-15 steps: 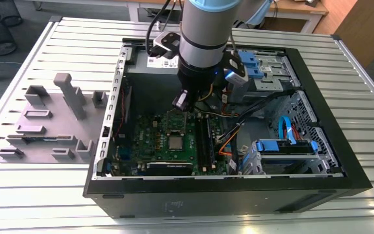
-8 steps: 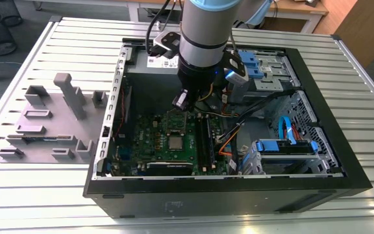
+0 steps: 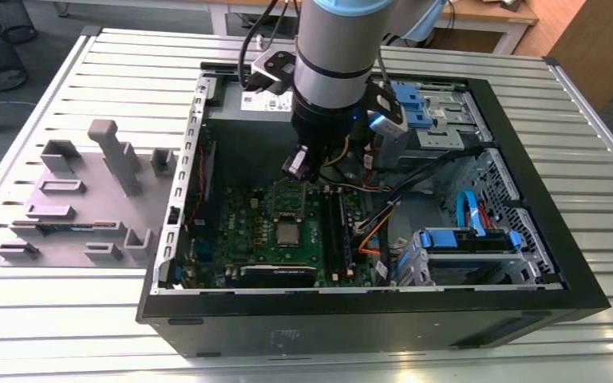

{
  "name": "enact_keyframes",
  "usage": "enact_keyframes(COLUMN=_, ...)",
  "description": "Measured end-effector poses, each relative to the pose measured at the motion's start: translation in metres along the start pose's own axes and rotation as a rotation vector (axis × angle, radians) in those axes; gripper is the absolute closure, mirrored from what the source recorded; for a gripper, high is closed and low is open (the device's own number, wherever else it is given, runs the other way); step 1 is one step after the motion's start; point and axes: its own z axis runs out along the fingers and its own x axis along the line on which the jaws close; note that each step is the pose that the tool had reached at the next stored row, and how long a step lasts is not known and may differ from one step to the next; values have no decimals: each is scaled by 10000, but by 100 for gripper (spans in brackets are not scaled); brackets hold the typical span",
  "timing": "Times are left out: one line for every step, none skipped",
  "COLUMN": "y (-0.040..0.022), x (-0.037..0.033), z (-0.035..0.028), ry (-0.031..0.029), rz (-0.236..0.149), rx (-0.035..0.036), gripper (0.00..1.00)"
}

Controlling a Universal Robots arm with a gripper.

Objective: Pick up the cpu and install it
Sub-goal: 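Install the first cpu locking lever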

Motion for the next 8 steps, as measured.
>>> enact_keyframes(y=0, x=0, z=-6, ry=0, rz=0, rx=-2, gripper=89)
enact_keyframes(y=1, x=-1, z=-10, ry=-5, rz=1, rx=-4, gripper=89)
enact_keyframes(y=1, x=-1, z=-13, ry=-11, rz=0, rx=-8, gripper=89)
enact_keyframes(y=1, x=-1, z=-15, ry=-20, rz=-1, rx=-13, gripper=89)
enact_keyframes(y=0, x=0, z=-17, ry=-32, rz=-1, rx=-21, gripper=89)
enact_keyframes(y=0, x=1, z=-21, ry=-47, rz=-1, rx=-31, gripper=89)
enact_keyframes(y=-1, x=2, z=-25, ry=-63, rz=-2, rx=-42, gripper=89)
enact_keyframes(y=-1, x=2, z=-29, ry=-80, rz=-2, rx=-54, gripper=89)
